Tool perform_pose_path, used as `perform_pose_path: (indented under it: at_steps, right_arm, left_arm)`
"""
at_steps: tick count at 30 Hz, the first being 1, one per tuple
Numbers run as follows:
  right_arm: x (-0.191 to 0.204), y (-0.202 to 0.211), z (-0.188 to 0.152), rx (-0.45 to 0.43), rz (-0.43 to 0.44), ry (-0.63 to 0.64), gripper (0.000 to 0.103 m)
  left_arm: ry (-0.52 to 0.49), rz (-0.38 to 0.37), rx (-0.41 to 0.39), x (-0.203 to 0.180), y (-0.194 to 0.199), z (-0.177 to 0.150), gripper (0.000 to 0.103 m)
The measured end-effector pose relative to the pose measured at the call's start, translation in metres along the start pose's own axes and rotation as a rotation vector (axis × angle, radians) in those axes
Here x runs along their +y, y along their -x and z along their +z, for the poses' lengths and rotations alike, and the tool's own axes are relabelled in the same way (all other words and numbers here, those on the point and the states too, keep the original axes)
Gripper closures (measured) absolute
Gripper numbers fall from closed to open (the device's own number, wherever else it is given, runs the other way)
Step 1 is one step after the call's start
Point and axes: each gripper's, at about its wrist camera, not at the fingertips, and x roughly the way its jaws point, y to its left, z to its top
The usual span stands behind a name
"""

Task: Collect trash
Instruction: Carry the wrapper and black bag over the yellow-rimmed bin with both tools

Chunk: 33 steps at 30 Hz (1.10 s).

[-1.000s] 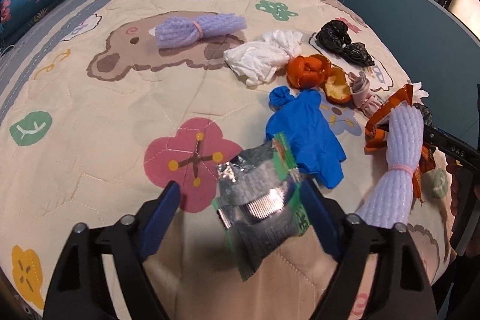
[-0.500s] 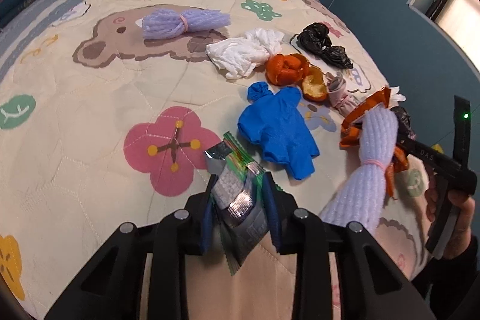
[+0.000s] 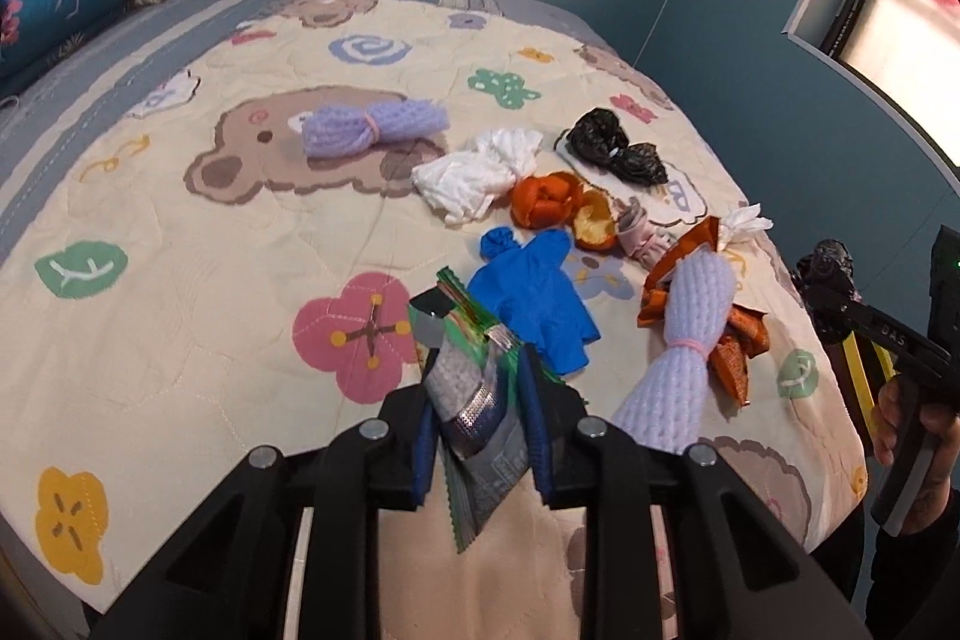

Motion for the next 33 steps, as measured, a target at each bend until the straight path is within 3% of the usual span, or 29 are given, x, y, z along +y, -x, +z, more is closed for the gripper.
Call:
perform_pose_path:
  at_steps: [5, 20, 33]
  right_arm:
    - [-0.006, 0.033, -0.007, -0.030, 0.043, -0.037, 0.065]
    - [-0.058, 0.103, -0.030, -0.098, 0.020, -0.103, 0.065]
    - [-0.125, 0.153, -0.039, -0.166, -0.022, -0.182, 0.065]
  left_arm:
    - [-0.012, -0.039, -0.021, -0.015, 0.012, 0.006, 0.080]
    - [-0.157, -0.095, -0.036, -0.109, 0.014, 0.018, 0.080]
    - [-0.265, -0.237, 0.007, -0.208, -0.012, 0.030, 0.080]
